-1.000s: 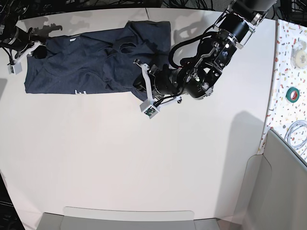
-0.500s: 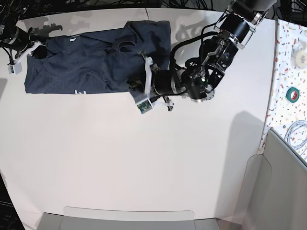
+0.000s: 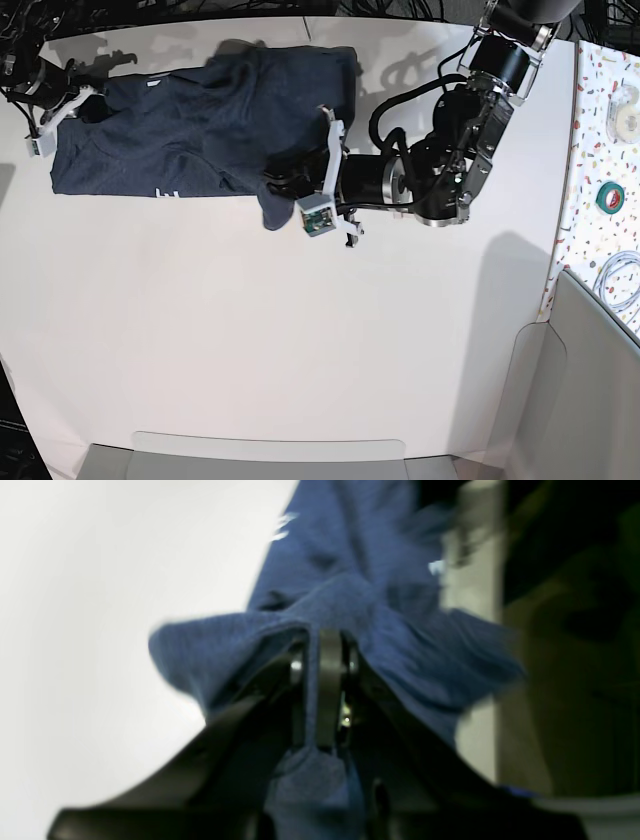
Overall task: Layout the t-shirt on the table in an organized manner, then fold the t-shirt properly
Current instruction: 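Push the folded section with the left gripper to square its edge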
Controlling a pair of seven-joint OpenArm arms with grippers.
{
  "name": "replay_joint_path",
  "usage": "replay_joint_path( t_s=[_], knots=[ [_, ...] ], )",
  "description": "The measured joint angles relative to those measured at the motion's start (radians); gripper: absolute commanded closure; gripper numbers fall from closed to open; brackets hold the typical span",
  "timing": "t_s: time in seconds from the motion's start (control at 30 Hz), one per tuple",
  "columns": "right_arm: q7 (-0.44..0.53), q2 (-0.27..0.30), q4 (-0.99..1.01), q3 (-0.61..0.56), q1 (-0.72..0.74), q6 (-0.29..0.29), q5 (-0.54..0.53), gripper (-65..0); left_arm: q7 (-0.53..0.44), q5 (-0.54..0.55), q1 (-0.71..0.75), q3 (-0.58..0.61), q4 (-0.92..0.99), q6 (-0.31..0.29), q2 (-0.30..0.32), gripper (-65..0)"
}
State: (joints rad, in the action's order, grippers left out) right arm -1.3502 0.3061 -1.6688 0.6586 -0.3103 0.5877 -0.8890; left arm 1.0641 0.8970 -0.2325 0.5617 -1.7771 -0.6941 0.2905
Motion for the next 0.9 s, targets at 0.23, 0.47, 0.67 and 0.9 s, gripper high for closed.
replay_joint_path(
  t_s=[0.23,0.47,0.67,0.9],
  knots=[
    [0.004,-0.023,0.0,-0.027,0.005,0.0,0.0,-0.6,-0.008,0.031,0.0,0.001,0.038,0.001,0.029,-5.7],
    [0.004,-0.022,0.0,-0.027,0.005,0.0,0.0,-0.6,-0.001,0.016,-0.024,-0.005,0.125,0.027,0.067,-20.9],
    [0.005,-0.029,0.0,-0.027,0.005,0.0,0.0,-0.6,-0.011,0.024,-0.028,-0.005,0.121,0.216,0.057,-23.0],
    [0.008,-0.039,0.0,-0.027,0.006,0.0,-0.003,-0.6,-0.01,0.028,-0.083,-0.004,0.121,0.39,0.021,-31.3]
  ],
)
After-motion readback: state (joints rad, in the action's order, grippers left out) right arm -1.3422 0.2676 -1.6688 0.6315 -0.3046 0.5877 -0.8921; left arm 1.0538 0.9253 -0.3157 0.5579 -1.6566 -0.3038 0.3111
